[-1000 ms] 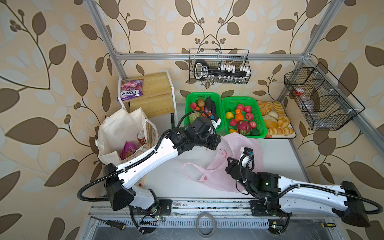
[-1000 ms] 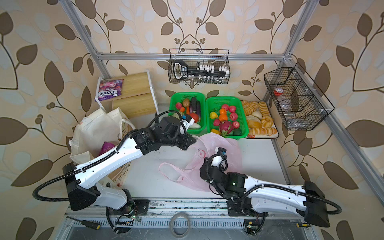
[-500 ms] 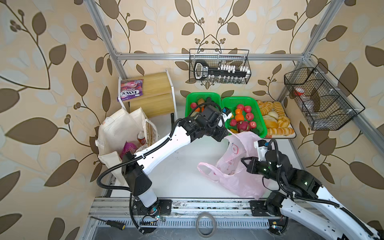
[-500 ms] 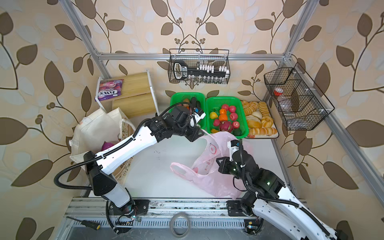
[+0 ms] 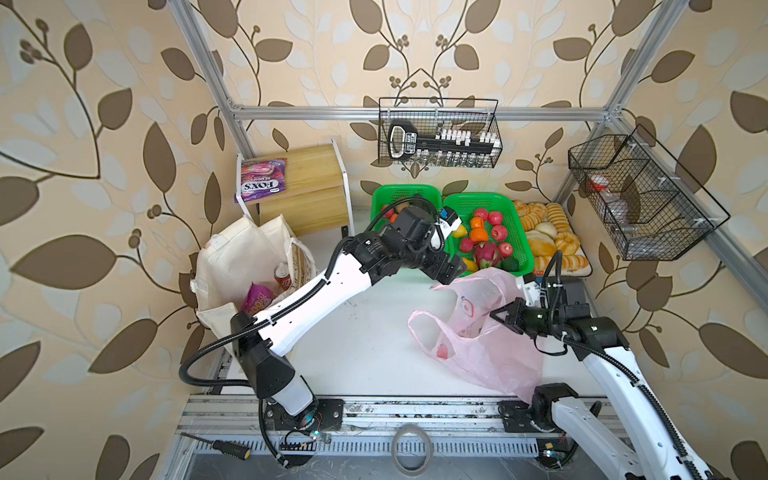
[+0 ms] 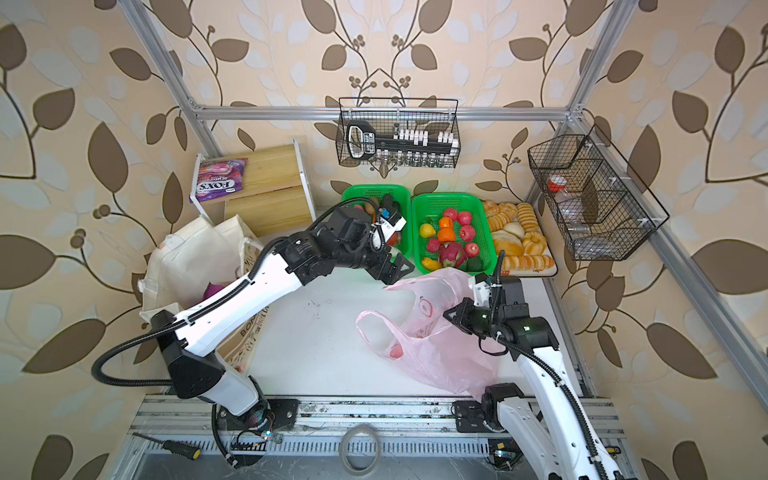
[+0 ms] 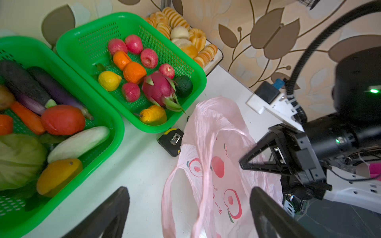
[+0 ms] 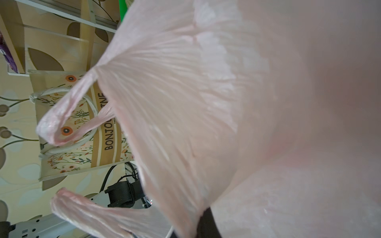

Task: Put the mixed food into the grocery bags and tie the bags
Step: 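Release the bag with the left gripper and reach to the basket while right holds it, then grasp the green cabbage in the vegetable basket with the left gripper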

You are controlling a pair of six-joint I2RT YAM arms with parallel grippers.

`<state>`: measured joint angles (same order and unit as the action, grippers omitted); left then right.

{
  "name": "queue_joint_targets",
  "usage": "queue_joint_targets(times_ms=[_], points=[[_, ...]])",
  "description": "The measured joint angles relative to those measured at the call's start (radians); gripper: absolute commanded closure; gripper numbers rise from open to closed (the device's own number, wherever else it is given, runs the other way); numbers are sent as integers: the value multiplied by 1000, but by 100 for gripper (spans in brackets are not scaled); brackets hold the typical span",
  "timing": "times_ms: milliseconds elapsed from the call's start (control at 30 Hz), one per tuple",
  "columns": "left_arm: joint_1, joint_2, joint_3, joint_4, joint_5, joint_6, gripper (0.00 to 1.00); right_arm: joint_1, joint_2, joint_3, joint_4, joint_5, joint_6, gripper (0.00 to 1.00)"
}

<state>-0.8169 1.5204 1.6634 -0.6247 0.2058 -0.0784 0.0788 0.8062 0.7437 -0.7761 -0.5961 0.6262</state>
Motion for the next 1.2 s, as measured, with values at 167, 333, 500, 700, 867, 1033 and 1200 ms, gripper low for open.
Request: queue_joint_targets(times_ms=[167,333,500,700,867,1033,1200], points=[[44,-69,-8,48,-28,-23,10,-7,21,0,13,-40,-33,100],[196,10,-2,60,-32,-96,19,-9,12,0,17,-40,-49,100],[260,216,76,34,-128,-126,16,-10,-6,0,10,-23,-69,100],[278,467,275,-35,-296,-129,11,-10,-13,0,6,-5,-73,100],[330,646,471,-76,-394,-121,8,-10,-39,0,1,-5,-69,100],[374,748,568,-105,-456,-93,8,-10,-48,0,1,-5,-66,100],[389,821,620,-114,-470,-77,9,-10,-28,0,1,-5,-66,100]])
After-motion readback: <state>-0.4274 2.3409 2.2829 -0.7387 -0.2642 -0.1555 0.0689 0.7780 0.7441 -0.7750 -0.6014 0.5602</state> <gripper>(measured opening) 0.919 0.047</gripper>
